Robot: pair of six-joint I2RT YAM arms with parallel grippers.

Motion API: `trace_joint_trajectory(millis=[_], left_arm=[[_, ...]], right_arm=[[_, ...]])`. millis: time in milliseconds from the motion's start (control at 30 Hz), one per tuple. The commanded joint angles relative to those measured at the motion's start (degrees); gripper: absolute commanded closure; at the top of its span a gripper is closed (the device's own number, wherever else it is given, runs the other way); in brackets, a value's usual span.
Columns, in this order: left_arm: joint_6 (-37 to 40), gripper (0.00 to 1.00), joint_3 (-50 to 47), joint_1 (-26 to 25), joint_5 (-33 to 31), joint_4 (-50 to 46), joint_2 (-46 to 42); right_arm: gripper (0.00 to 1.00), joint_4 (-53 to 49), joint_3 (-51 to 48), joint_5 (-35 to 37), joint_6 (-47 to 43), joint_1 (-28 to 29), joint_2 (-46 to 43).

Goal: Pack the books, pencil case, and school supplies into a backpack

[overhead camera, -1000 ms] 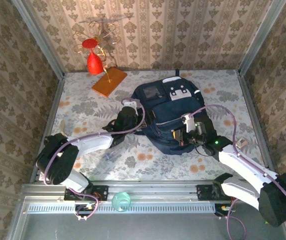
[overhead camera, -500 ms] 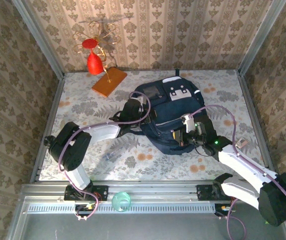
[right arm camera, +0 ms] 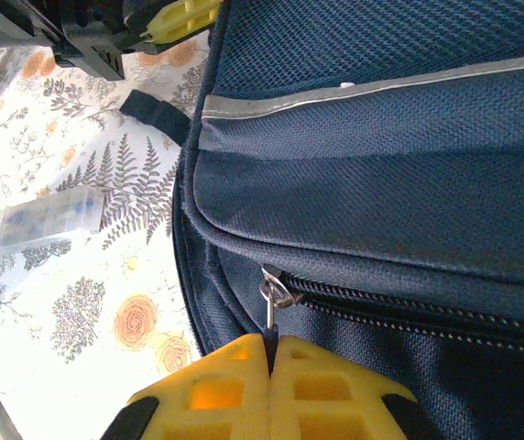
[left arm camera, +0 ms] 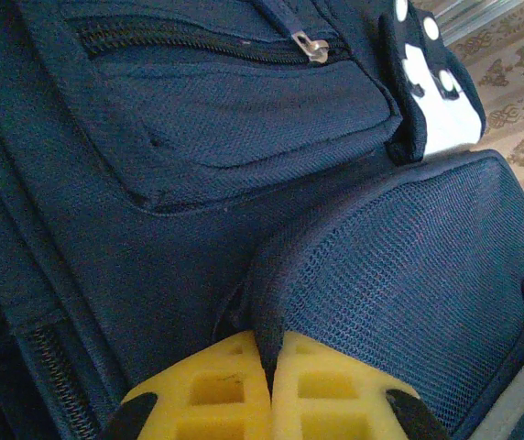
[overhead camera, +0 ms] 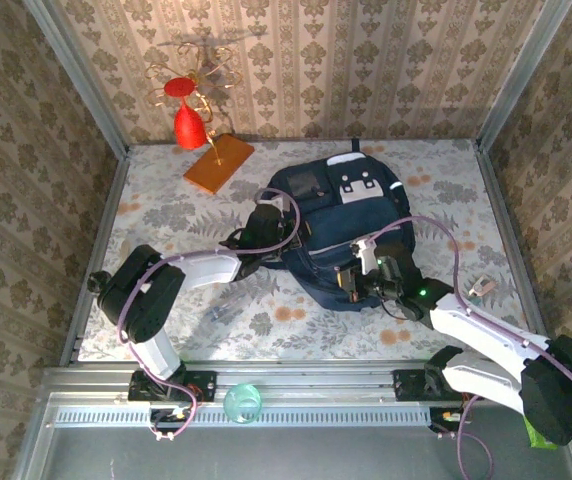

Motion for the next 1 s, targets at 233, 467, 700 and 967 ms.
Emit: trace_joint_trajectory(millis=[233, 467, 700, 967], left_arm=[[-4.1, 1.00, -2.8, -1.0, -4.4, 4.6, -4.0], [-7.7, 1.00, -3.0, -1.0, -4.8, 6.9, -4.9], [-8.6, 1.00, -4.1, 0.8, -5.2, 7.4, -7.4], [-9.2, 1.00, -8.2, 0.9, -11.1, 7.4, -12.0]], right_arm=[[1.00, 8.0, -0.8, -2.5, 0.7, 4.2, -0.8], [1.00, 10.6, 1.1, -2.7, -0.2, 6.8, 2.1], [1.00, 3.6, 3.1, 1.1, -1.7, 3.5, 0.7], [1.00, -1.1, 3.9, -0.6, -4.1, -2.8, -0.6]])
